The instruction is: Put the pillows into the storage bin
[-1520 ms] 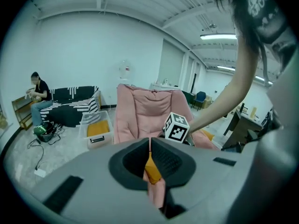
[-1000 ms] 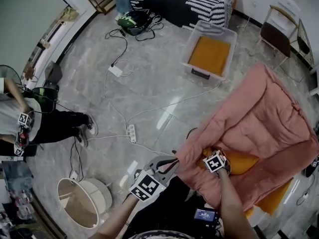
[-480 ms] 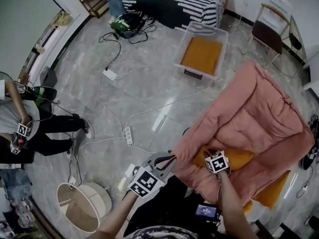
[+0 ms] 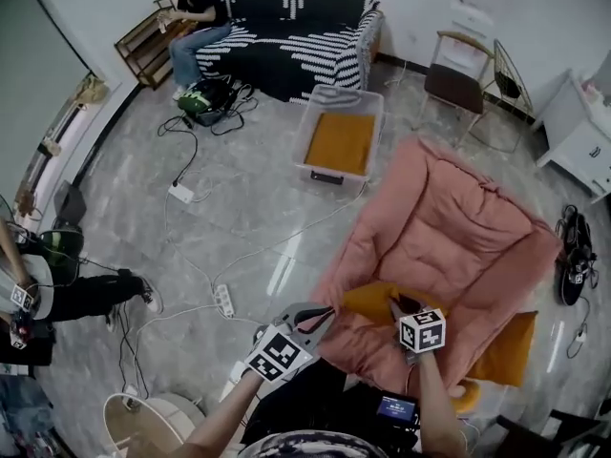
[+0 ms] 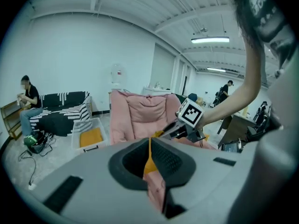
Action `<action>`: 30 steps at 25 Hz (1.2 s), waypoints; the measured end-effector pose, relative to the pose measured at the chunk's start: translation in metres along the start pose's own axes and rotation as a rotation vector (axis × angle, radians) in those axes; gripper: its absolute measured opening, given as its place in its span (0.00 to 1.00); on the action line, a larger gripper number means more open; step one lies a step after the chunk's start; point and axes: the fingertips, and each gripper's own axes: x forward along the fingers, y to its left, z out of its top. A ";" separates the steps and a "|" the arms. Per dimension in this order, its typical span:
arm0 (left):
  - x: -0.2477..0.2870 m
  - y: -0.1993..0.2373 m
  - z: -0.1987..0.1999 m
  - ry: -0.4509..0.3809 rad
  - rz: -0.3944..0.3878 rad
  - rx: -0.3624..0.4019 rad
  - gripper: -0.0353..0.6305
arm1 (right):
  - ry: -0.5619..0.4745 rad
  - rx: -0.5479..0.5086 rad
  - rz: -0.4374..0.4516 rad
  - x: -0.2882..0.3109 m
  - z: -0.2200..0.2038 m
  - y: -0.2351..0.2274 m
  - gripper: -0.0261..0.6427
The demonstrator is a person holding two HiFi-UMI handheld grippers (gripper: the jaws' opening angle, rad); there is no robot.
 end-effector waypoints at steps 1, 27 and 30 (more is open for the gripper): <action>0.001 -0.003 0.005 -0.008 -0.008 0.008 0.07 | -0.044 0.044 -0.011 -0.013 0.008 -0.002 0.13; 0.096 -0.280 0.118 -0.121 -0.334 0.264 0.07 | -0.628 0.443 -0.261 -0.431 -0.064 -0.105 0.12; 0.110 -0.341 0.118 -0.132 -0.377 0.279 0.07 | -0.706 0.539 -0.296 -0.496 -0.122 -0.130 0.12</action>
